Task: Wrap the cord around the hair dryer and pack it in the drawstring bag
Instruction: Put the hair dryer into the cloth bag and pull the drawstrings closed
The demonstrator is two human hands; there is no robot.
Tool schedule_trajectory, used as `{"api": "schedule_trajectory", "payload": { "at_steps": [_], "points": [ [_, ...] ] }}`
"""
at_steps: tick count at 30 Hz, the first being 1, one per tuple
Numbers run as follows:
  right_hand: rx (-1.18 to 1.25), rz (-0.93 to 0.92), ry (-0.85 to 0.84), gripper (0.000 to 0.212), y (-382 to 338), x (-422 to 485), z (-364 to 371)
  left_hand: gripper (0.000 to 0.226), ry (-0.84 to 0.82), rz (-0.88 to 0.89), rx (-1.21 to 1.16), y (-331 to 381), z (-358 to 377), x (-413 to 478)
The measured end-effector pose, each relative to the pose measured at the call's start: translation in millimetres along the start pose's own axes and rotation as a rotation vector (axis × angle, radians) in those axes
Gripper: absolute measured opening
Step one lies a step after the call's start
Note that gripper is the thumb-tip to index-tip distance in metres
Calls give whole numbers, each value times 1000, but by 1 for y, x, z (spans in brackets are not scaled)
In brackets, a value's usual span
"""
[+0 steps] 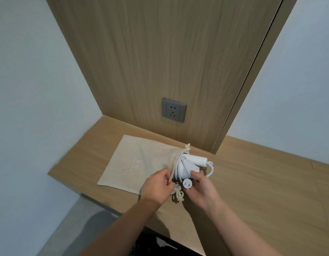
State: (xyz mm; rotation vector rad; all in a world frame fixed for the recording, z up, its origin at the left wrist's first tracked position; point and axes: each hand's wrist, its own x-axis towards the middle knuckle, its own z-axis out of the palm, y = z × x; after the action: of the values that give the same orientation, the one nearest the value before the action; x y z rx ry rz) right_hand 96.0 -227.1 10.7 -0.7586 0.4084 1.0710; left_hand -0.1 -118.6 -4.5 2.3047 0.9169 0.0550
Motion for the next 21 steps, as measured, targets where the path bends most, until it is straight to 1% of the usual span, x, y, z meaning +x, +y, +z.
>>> {"api": "schedule_trajectory", "payload": {
  "at_steps": [1,3,5,7,9,11,14,17,21],
  "points": [
    [-81,2,-15,27,-1,0,-2,13,-5,-51,8,0,1,-1],
    [-288,-41,14,36,-3,-1,-8,13,-41,-134,23,0,4,-4],
    [-466,-133,107,33,1,-1,-17,17,-72,-169,9,1,8,-6],
    [-653,-237,230,23,6,-1,-26,33,-77,-180,-28,3,10,-7],
    [-768,-293,313,23,9,3,-35,50,-72,-177,-26,10,8,-6],
    [-747,-277,334,22,8,4,-39,56,-84,-168,14,20,5,-4],
    [-649,-150,285,21,2,3,-43,44,-104,-138,113,27,2,3],
    [-587,-70,244,4,-8,2,-46,36,-145,-106,131,20,2,4],
    [-434,-15,241,10,-7,2,-46,38,-205,-25,82,6,1,-3]
  ]
}}
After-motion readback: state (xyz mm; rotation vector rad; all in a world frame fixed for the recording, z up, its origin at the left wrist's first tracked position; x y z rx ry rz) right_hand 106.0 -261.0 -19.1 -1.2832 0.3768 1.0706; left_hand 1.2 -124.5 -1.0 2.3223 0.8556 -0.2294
